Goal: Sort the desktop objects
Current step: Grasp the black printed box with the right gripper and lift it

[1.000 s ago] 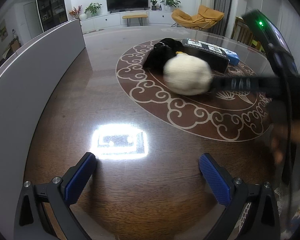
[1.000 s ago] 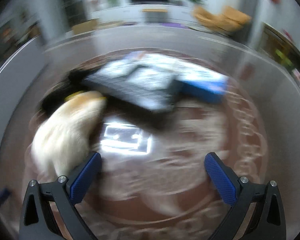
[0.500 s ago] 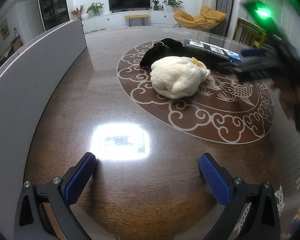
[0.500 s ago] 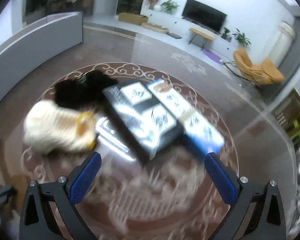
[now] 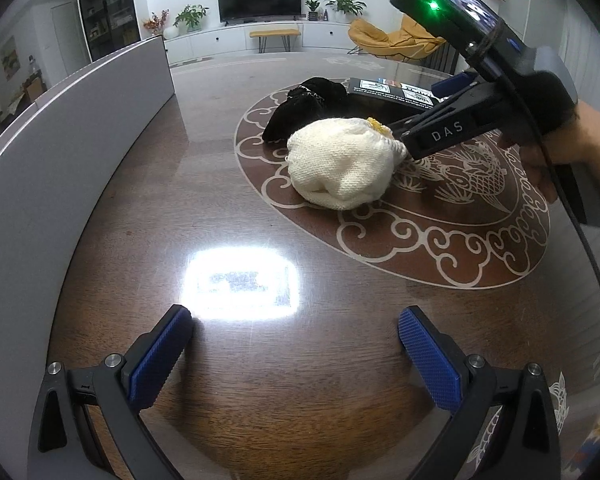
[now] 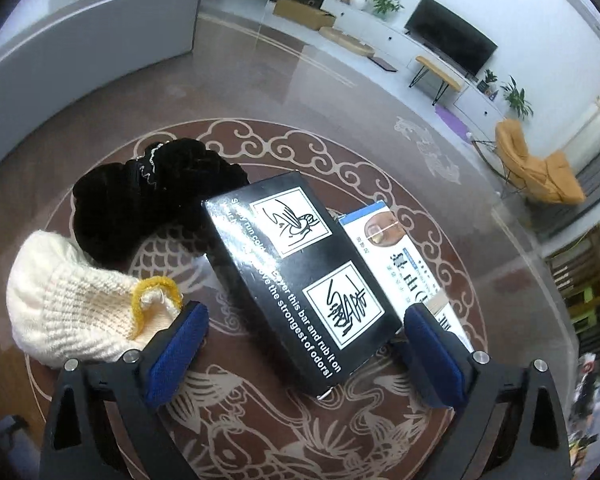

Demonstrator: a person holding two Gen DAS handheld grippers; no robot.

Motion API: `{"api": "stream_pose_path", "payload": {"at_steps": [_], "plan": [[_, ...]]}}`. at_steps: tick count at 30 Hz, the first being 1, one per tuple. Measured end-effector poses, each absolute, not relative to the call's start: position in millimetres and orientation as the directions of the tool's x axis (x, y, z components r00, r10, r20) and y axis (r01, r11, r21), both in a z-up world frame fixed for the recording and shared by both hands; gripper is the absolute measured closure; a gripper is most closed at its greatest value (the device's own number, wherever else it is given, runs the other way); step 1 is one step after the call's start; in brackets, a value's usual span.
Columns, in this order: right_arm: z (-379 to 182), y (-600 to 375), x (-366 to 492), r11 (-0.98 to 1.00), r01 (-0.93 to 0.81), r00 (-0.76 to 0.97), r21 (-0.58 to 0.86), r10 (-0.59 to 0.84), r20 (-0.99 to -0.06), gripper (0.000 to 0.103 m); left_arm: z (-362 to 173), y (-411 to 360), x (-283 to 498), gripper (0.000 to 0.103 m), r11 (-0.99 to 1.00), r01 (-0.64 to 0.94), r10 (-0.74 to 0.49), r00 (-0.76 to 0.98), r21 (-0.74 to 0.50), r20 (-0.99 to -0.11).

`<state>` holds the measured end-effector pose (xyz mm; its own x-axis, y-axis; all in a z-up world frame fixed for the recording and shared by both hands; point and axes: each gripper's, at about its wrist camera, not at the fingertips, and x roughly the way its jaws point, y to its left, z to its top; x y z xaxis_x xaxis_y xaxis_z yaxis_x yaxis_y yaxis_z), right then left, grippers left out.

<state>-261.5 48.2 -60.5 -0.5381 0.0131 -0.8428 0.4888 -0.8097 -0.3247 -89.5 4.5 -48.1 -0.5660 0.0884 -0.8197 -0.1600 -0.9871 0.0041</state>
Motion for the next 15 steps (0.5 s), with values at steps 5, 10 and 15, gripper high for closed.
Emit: {"api": "stream_pose_path", "payload": {"at_steps": [5,10,15], "plan": [[-61.6,44.0,-274.3,-0.796,0.501,-0.519,-0.339,0.036,-0.854,0.0,-48.4,4.8,-89.3,0.0,-0.987,-0.16,0.088,-0.566,0.004,-0.82],[-60.8,36.3,-279.1,-0.835,0.489,-0.482,-0.25,-0.02,-0.876,0.0,-48.4,4.7,-89.4,0.0,-0.987,-0.16,0.088,-0.566,0.004,-0.82],[-60.1,30.6,-264.2,-0.856,0.462,-0.514,-0.232,-0.046,-0.857,0.011,-48.5,4.6,-89.5,0.0,-0.987,-0.16,0.088,-0.566,0.004,-0.82]]}}
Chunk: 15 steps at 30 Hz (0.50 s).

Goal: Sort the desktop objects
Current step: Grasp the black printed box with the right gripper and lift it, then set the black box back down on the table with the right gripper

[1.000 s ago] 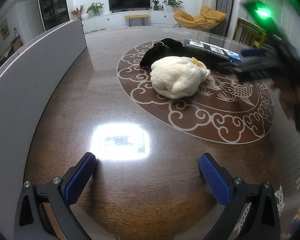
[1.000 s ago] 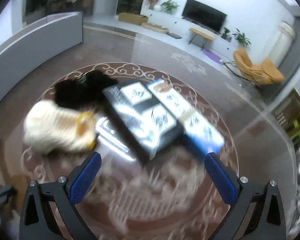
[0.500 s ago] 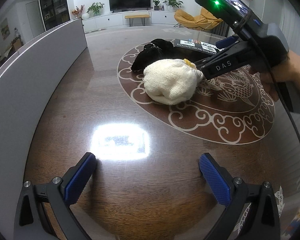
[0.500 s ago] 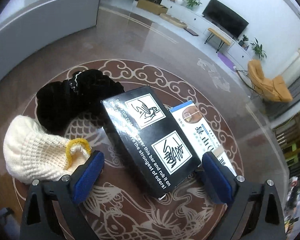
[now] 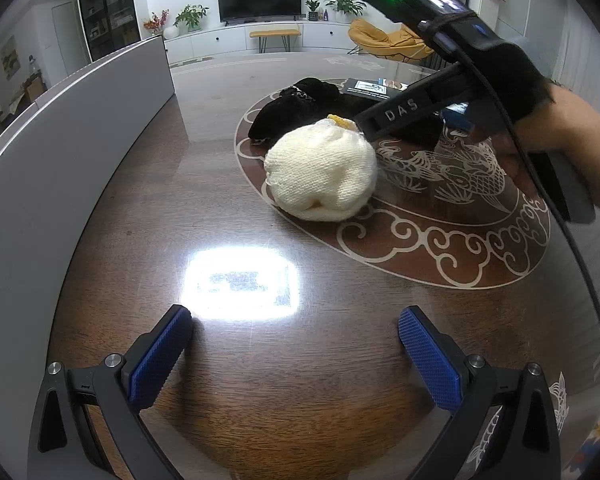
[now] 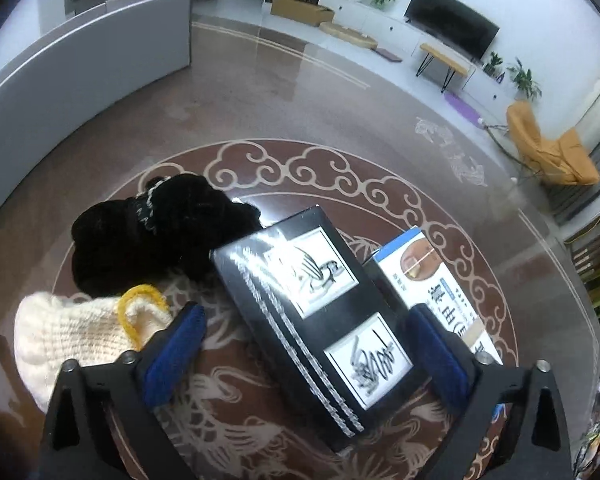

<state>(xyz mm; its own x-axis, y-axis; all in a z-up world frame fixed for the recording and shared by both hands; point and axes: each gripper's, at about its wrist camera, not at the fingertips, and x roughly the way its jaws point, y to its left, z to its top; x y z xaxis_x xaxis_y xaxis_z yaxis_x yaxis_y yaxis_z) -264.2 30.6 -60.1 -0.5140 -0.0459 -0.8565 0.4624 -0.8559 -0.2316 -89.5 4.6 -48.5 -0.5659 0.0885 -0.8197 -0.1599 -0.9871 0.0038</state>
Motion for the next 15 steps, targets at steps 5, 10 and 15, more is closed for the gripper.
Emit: {"api": "stream_pose_path", "payload": {"at_steps": [5,10,15], "plan": [[-50.2,38.9,-232.7,-0.88,0.432,-0.566,-0.2,-0.091,-0.82,0.037,-48.6,4.6,-89.5,0.0,-0.987,-0.16,0.089,-0.566,0.004,-0.82],[-50.3,52.7,-197.6,-0.902,0.425,-0.539,-0.073,-0.187,-0.822,0.043,-48.6,4.6,-89.5,0.0,-0.987,-0.16,0.089,-0.566,0.004,-0.82],[-55.1,77.8,-147.4,-0.92,0.391,-0.512,0.034,-0.248,-0.822,0.043,-48.6,4.7,-89.4,0.0,-0.987,-0.16,0.088,-0.566,0.004,-0.82]]}}
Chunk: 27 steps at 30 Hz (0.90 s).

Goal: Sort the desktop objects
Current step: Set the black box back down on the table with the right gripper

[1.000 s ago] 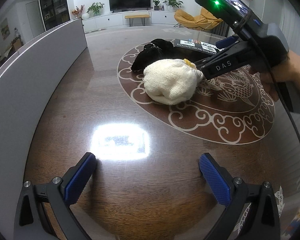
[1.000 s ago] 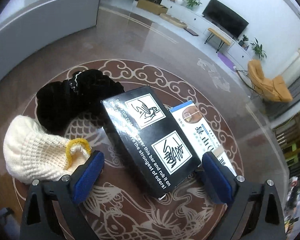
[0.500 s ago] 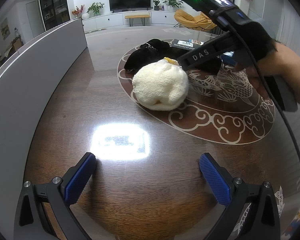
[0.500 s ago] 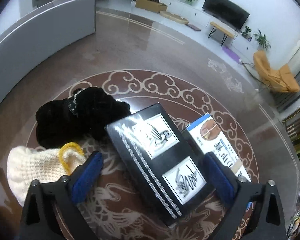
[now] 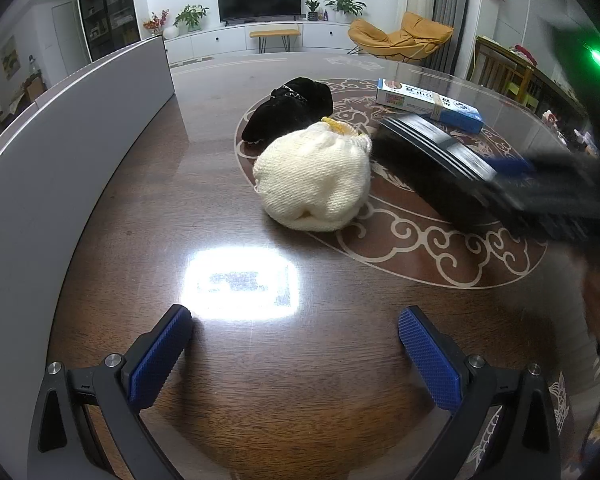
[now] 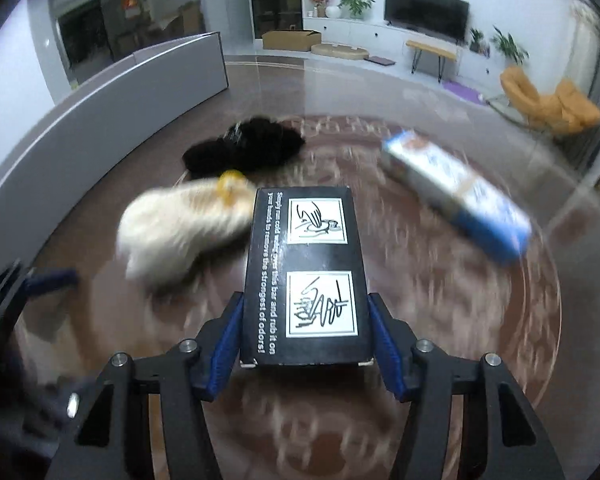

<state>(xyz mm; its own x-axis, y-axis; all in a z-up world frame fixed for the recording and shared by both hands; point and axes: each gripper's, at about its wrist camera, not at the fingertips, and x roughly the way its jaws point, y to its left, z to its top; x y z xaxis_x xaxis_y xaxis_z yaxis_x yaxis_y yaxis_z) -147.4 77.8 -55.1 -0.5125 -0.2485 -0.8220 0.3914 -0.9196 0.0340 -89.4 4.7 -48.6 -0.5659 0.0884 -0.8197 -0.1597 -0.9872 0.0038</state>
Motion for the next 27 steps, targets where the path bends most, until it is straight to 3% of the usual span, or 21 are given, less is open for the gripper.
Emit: {"api": "stream_pose_path", "payload": {"at_steps": [6,12,27], "plan": [[-60.8,110.4,-90.9,-0.945,0.328,-0.553,0.021,-0.209,-0.807,0.041,-48.8,4.6,-89.5,0.0,-0.987,-0.159,0.088,-0.566,0.004,-0.82],[-74.1,122.1,-83.7,-0.965,0.264,-0.57,-0.007,-0.15,-0.808,0.002,-48.7,4.6,-89.3,0.0,-0.987,-0.161,0.092,-0.566,0.001,-0.819],[-69.3,122.9,-86.7,-0.973,0.231,-0.568,-0.01,-0.127,-0.813,0.0,-48.7,5.8,-88.7,0.0,-0.987,-0.162,0.091,-0.565,0.001,-0.82]]}}
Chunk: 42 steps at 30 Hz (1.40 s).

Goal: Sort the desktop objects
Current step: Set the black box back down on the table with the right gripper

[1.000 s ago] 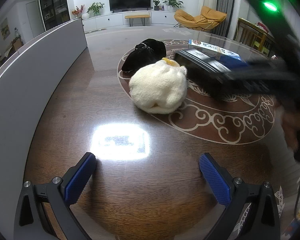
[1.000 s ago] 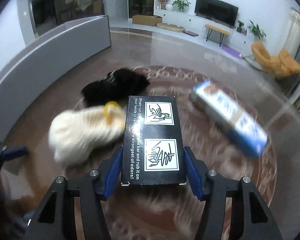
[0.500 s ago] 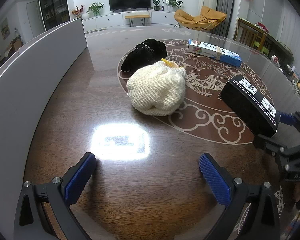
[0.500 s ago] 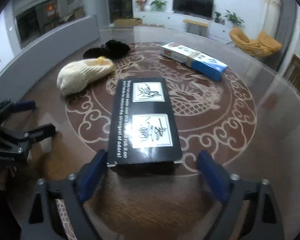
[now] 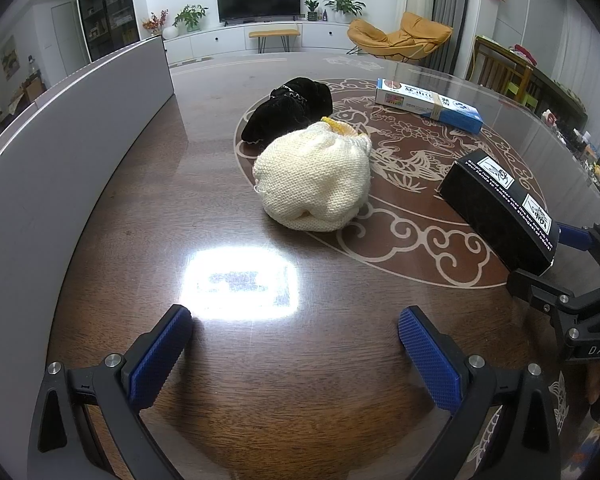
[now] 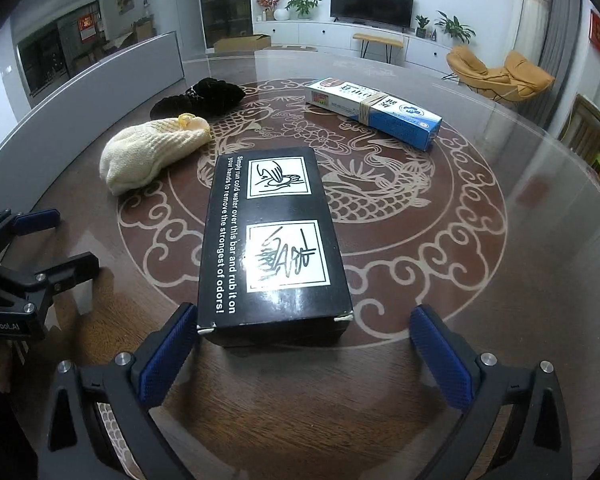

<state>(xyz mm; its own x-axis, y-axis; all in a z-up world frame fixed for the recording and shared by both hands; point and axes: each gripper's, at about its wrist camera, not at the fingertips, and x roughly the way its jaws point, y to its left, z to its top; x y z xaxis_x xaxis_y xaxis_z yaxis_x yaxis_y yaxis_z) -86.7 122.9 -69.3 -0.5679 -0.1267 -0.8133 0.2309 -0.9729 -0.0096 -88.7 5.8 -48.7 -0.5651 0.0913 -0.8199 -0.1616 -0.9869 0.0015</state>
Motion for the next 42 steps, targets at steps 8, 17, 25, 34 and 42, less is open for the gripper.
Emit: {"api": "stream_pose_path", "payload": {"at_steps": [8,17,25,34,42], "plan": [[-69.5,123.1,-87.0,-0.973,0.23,-0.568,-0.01,-0.126,-0.813,0.0,-48.1,4.6,-87.5,0.0,-0.985,-0.174,0.105,-0.564,-0.006,-0.819],[-69.5,123.5,-87.1,-0.974,0.228,-0.568,-0.007,-0.127,-0.814,0.0,-48.2,4.7,-85.9,0.0,-0.983,-0.182,0.111,-0.564,-0.007,-0.818],[-69.3,123.6,-87.3,-0.974,0.227,-0.568,-0.007,-0.126,-0.814,0.0,-49.5,3.2,-88.0,0.0,-0.983,-0.186,0.114,-0.566,-0.009,-0.817],[-69.6,123.4,-87.3,-0.974,0.227,-0.568,-0.007,-0.126,-0.814,0.0,-49.8,2.7,-89.3,0.0,-0.983,-0.184,0.113,-0.566,-0.008,-0.817],[-70.3,123.0,-87.2,-0.974,0.226,-0.568,-0.007,-0.125,-0.813,0.0,-49.9,2.7,-89.4,0.0,-0.984,-0.177,0.106,-0.568,-0.005,-0.816]]}}
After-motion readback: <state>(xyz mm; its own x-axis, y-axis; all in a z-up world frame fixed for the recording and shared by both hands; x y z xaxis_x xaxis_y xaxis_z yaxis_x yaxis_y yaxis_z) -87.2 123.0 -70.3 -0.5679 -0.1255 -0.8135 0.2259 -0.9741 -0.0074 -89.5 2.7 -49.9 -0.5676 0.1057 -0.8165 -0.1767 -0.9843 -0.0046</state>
